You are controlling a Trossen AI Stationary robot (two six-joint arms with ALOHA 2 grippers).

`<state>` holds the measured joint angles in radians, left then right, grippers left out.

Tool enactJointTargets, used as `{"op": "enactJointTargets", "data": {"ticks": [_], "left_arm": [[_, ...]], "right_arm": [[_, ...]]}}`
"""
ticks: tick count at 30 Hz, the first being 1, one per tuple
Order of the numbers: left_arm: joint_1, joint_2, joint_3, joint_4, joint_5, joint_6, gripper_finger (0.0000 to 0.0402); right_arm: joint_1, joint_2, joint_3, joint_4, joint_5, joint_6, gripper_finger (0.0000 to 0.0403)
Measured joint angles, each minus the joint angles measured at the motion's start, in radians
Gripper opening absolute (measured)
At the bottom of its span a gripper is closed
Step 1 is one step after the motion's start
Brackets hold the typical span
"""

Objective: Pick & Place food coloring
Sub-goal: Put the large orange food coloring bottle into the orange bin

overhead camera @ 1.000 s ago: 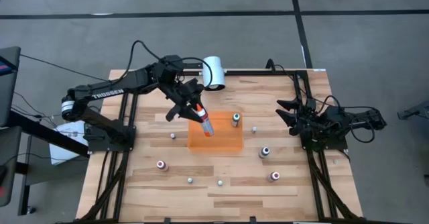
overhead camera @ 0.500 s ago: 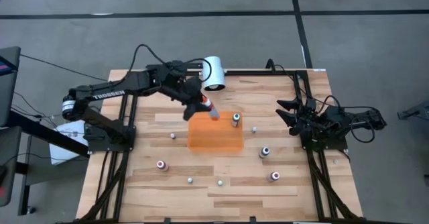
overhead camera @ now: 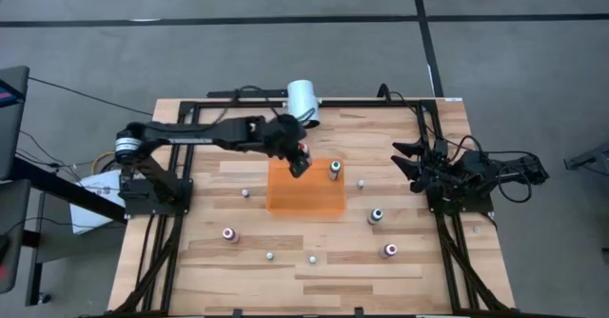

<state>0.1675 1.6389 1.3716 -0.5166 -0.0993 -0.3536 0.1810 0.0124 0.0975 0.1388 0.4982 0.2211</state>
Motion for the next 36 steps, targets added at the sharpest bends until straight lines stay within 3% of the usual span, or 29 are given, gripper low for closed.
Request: {"op": "enactJointTargets", "data": {"ticks": [8,19,26,36], "left_arm": [[-0.017,0.151,0.000,0.123,-0.055,-0.006,0.0155],[-0.040,0.248,0.000,0.236,-0.073,0.021,0.0155],[-0.057,0.274,0.001,0.263,-0.146,0.062,0.0155],[-0.057,0.296,0.000,0.281,-0.139,0.070,0.0155]], "right_arm": [[0.000,0.000,0.000,-0.008,0.000,0.025,0.0240],[0.000,0.000,0.000,-0.015,0.000,0.025,0.0240],[0.000,0.000,0.000,-0.034,0.000,0.025,0.0240],[0.000,0.000,0.000,-0.038,0.001,0.025,0.0240]]}}
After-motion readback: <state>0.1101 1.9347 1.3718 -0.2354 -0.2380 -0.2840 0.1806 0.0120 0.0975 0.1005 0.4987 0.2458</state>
